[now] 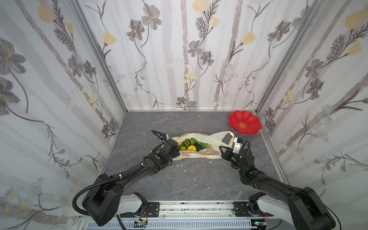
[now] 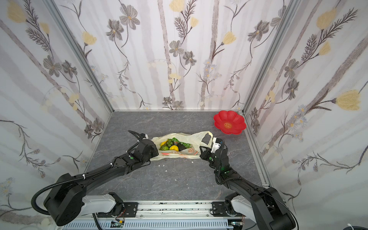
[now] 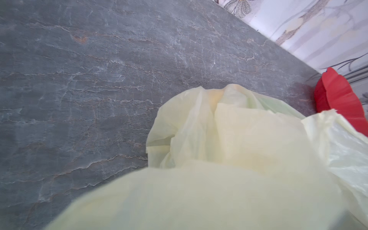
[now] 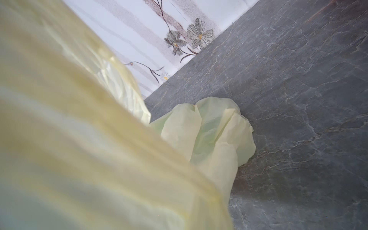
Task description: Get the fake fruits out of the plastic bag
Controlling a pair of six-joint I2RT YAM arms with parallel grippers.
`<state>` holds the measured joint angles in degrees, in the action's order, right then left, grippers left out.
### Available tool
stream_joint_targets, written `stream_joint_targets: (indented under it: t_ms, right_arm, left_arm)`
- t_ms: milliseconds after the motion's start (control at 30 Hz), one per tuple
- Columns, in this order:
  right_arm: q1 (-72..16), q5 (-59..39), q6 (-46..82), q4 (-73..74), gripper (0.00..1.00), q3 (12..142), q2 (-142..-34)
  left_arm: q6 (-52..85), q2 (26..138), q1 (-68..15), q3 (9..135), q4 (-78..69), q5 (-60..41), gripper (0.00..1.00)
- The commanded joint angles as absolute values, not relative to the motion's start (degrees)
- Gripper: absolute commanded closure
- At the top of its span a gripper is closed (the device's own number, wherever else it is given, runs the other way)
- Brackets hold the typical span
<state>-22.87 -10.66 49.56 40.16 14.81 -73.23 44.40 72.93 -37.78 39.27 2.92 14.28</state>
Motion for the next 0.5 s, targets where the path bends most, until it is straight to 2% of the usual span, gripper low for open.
stream_joint_targets:
  t_ms: [0, 33, 100, 200, 267, 333, 467]
  right_arm:
    - [-22.73, -14.76, 52.90, 46.45, 0.95, 14.71, -73.77]
    - [-22.75, -13.80, 52.34, 44.89, 0.89, 14.87, -73.19]
    - [-22.73, -10.77, 49.14, 37.52, 0.70, 16.45, -70.54]
    - [-23.09, -2.81, 42.37, 22.02, 0.36, 20.11, -64.25]
    - [-23.37, 3.59, 37.89, 11.92, 0.22, 22.91, -59.27]
    - [-23.65, 9.24, 33.65, 2.79, 0.15, 26.37, -54.62]
    - [-25.82, 16.64, 26.81, -11.46, 0.14, 34.67, -48.13]
  left_arm:
    - [43.77, 72.34, -38.37, 38.77, -2.27, 12.29, 1.00]
    - [43.36, 72.33, -38.98, 38.87, -2.45, 12.23, 1.00]
    - [41.95, 72.33, -40.07, 39.02, -2.77, 12.43, 1.00]
    - [40.38, 70.46, -41.17, 39.11, -2.81, 13.25, 1.00]
    - [39.57, 69.97, -41.79, 39.09, -2.81, 14.02, 1.00]
    - [39.04, 69.62, -42.28, 39.03, -2.81, 14.72, 1.00]
    - [38.68, 69.67, -43.19, 39.13, -2.81, 16.24, 1.00]
